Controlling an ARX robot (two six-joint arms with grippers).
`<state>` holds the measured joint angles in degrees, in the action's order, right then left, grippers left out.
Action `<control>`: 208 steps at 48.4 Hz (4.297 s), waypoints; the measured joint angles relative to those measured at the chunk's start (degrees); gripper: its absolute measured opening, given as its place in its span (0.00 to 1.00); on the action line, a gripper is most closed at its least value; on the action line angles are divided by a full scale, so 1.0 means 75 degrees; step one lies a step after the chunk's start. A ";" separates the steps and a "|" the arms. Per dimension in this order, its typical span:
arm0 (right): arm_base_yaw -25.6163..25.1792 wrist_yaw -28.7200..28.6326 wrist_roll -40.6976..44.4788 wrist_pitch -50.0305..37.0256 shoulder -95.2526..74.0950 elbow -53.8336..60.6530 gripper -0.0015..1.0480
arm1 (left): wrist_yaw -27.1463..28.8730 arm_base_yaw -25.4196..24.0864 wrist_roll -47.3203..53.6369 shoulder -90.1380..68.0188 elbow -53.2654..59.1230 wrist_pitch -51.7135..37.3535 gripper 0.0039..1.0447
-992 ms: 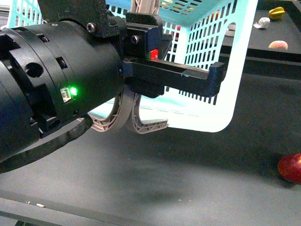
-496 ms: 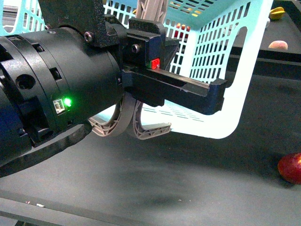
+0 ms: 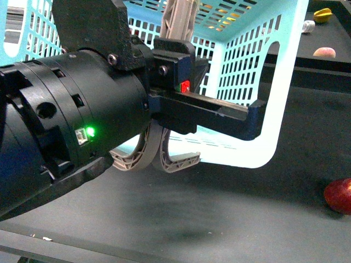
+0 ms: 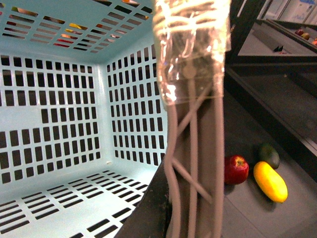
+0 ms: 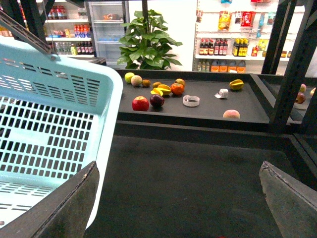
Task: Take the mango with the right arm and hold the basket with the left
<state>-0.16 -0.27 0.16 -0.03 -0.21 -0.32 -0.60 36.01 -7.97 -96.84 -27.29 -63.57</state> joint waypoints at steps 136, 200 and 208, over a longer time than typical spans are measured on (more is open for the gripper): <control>-0.1746 -0.0233 -0.0023 -0.4593 -0.5473 -0.0111 0.92 | -0.0286 0.0262 -0.0519 0.0093 0.0029 0.0595 0.06; -0.4167 0.0321 -0.0321 -0.7466 -1.9642 -0.5782 0.92 | -0.0283 0.0262 -0.0516 0.0099 0.0029 0.0595 0.06; -0.4191 0.0353 -0.0262 -0.7466 -1.9974 -0.5998 0.92 | -0.0286 0.0262 -0.0513 0.0099 0.0029 0.0595 0.06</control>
<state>-31.59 2.37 -1.80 -56.03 -150.02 -45.30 -2.74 37.98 -11.81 -96.09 -27.07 -59.11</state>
